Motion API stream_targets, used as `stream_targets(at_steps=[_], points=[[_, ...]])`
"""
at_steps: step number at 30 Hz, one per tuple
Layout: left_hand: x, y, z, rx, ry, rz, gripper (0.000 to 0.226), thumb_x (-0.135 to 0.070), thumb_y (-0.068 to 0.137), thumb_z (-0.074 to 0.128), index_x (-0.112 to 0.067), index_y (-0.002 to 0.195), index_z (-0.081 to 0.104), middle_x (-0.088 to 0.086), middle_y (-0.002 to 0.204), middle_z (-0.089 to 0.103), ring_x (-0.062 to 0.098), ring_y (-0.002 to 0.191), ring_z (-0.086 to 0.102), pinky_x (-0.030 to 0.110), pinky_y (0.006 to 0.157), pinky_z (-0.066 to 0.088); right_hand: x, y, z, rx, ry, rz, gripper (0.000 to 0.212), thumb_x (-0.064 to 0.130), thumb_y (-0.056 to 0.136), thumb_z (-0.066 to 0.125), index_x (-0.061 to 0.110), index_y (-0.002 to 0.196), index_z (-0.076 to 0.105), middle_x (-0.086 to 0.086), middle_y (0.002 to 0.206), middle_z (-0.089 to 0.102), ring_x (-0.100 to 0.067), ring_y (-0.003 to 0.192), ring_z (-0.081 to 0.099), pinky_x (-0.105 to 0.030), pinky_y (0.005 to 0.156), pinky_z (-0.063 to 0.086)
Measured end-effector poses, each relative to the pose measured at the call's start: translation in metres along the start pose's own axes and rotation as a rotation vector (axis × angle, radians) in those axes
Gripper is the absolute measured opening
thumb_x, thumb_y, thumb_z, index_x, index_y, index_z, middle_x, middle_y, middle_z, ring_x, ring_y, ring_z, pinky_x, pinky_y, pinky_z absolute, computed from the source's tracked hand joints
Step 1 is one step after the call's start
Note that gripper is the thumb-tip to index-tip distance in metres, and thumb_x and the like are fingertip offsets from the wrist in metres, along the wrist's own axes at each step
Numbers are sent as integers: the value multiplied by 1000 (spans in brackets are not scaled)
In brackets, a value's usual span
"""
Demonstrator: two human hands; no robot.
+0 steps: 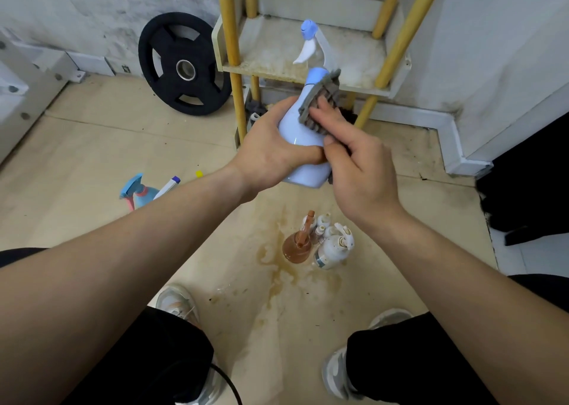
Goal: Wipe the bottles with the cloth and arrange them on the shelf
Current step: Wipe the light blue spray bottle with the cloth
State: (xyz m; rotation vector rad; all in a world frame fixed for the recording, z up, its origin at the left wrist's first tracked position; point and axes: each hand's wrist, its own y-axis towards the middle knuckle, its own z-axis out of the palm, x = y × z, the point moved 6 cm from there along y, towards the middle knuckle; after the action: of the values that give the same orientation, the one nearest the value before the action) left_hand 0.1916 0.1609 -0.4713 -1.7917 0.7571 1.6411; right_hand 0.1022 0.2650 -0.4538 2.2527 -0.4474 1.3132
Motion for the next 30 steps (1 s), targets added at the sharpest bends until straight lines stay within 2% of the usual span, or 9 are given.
stream_targets(at_steps=[4, 10, 13, 17, 19, 21, 23, 28, 30], points=[[-3, 0, -2, 4, 42, -6, 57, -2, 79, 83, -16, 129, 60, 3, 115, 74, 14, 102, 72, 26, 85, 57, -1, 2, 2, 82, -35, -59, 43, 11, 99, 43, 15, 135, 65, 3, 150, 53, -14, 150, 34, -25, 122, 29], [-12, -2, -3, -58, 269, 8, 49, -19, 73, 86, -24, 115, 61, -14, 100, 73, -5, 91, 68, 13, 79, 51, 5, 3, 4, 196, -35, -85, 44, 11, 97, 43, 15, 135, 65, 5, 149, 54, -11, 153, 26, -24, 123, 24], [-11, -5, -2, -102, 331, -6, 52, -28, 71, 86, -29, 113, 56, -19, 98, 70, -11, 88, 65, 8, 73, 48, 5, 6, 2, 225, -108, -128, 43, 15, 97, 45, 18, 135, 65, 8, 151, 52, -12, 154, 22, -30, 125, 22], [-15, -7, -1, -132, 286, -10, 63, -27, 67, 91, -27, 118, 55, -18, 102, 68, -7, 89, 66, 14, 76, 53, -3, 16, -4, 196, -256, -210, 47, 20, 100, 44, 17, 146, 54, -2, 163, 35, -22, 156, 17, -42, 128, 15], [-17, -7, -3, -166, 261, -23, 72, -30, 65, 93, -24, 126, 54, -16, 106, 65, -4, 94, 64, 17, 76, 54, -10, 16, -1, 210, -71, -116, 51, 20, 100, 43, 14, 150, 46, -1, 167, 24, -14, 156, 16, -35, 127, 17], [-19, -8, -6, -214, 236, -30, 78, -33, 63, 94, -24, 129, 53, -16, 107, 63, -1, 96, 64, 20, 76, 55, -13, 14, 4, 224, 229, 31, 52, 17, 99, 42, 19, 151, 40, 1, 167, 23, -5, 153, 20, -25, 125, 20], [-22, -9, -10, -253, 221, -32, 77, -34, 62, 94, -26, 127, 53, -19, 104, 61, -3, 95, 62, 22, 78, 56, -12, 10, 8, 206, 420, 108, 50, 17, 97, 41, 26, 147, 38, -1, 164, 31, -8, 152, 26, -35, 127, 22], [-15, -8, -21, -284, 162, -62, 76, -35, 62, 96, -25, 124, 53, -16, 107, 61, 5, 100, 64, 31, 87, 58, -13, 7, 16, 169, 543, 167, 44, 22, 93, 43, 25, 136, 53, 9, 154, 41, -10, 152, 28, -45, 126, 24], [-15, -9, -19, -266, 145, -59, 74, -34, 66, 95, -23, 125, 53, -16, 107, 62, -1, 96, 64, 22, 82, 57, -15, 7, 15, 135, 574, 213, 45, 25, 92, 44, 23, 134, 59, 6, 155, 43, -12, 149, 35, -46, 123, 27]])
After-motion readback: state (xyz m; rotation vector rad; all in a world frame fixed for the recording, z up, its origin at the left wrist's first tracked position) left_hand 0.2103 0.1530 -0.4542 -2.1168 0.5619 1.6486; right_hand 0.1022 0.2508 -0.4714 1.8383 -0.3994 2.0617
